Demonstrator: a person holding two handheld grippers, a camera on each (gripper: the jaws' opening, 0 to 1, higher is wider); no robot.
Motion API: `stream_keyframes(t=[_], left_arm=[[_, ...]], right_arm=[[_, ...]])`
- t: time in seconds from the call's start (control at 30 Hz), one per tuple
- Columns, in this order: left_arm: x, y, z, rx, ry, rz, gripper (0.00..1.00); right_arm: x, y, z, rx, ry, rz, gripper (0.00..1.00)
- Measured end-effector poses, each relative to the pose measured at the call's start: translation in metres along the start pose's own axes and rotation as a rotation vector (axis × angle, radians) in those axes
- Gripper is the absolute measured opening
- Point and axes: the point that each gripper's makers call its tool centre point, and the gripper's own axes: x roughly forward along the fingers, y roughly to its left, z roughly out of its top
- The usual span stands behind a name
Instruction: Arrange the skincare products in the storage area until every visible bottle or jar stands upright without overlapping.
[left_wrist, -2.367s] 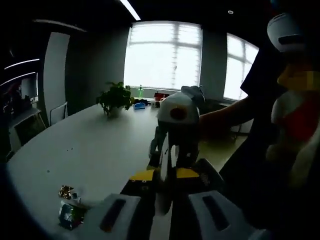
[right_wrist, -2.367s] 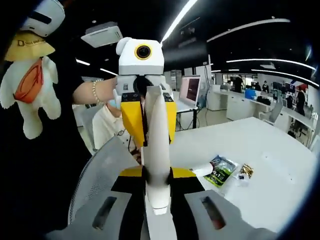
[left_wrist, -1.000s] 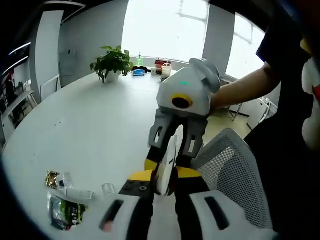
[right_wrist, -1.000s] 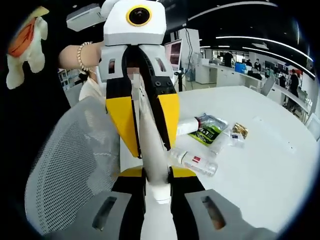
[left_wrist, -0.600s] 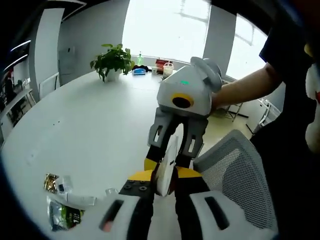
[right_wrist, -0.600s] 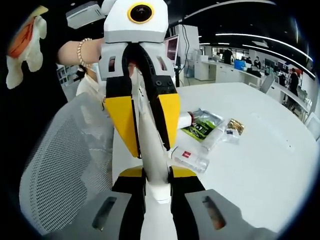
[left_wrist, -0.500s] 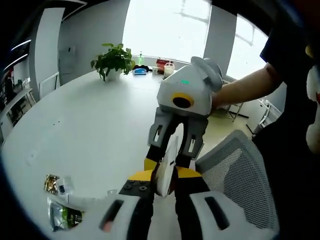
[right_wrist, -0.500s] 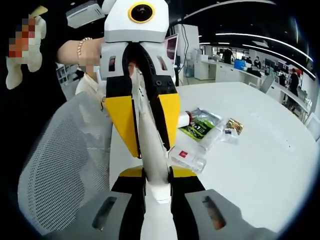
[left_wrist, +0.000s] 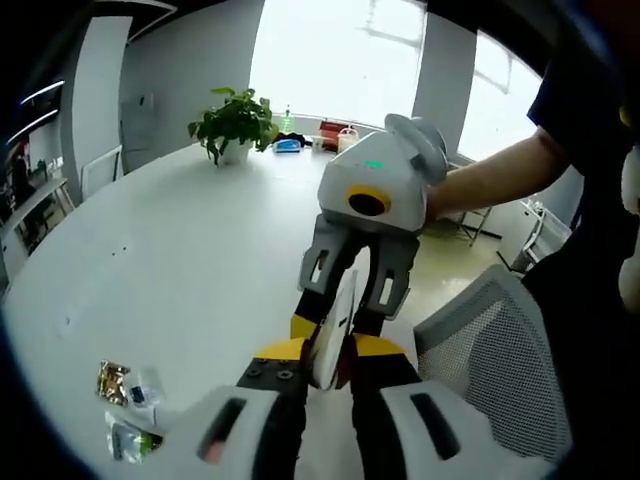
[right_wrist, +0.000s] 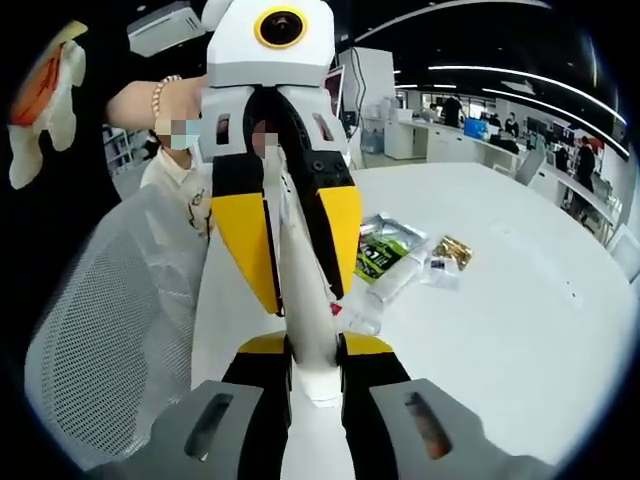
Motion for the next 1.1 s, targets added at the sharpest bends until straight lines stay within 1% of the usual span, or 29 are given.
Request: stream_keyframes(t=[0.3,0.5,0.63,0.7,0.77,0.93,1.1], left_arm=[[0.009,0.025,0.013,0.021,-0.006,0.032,0.15],[0.013,0.044,0.019,0.031,-0.008,0.05,0.15],[0.013,0.051,0.021,0.029,-0.014,0.067,0.15],[0.014,0.06,0.023,0.028,-0.018,0.076,0.15],[0.015,0.062,0.024,0.031,-0.018,0.083,0.15],[0.016,0.075,0.026,0.049,-0.01,0.096,0.15],[0.017,0.082,0.027,0.048,-0.018,0.093,0.16]], right_arm=[[-0.002,-0.032,0.0,-0.004,-0.021,-0.013,0.17],[-0.001,-0.049,0.001,-0.027,-0.046,-0.008,0.17],[0.001,-0.06,0.003,-0.047,-0.06,0.002,0.17],[0.001,-0.065,0.003,-0.061,-0.066,0.008,0.17],[0.002,-0.071,0.004,-0.071,-0.067,0.008,0.17],[0.003,-0.082,0.006,-0.078,-0.065,0.006,0.17],[0.003,-0.085,0.007,-0.07,-0.067,0.01,0.18]])
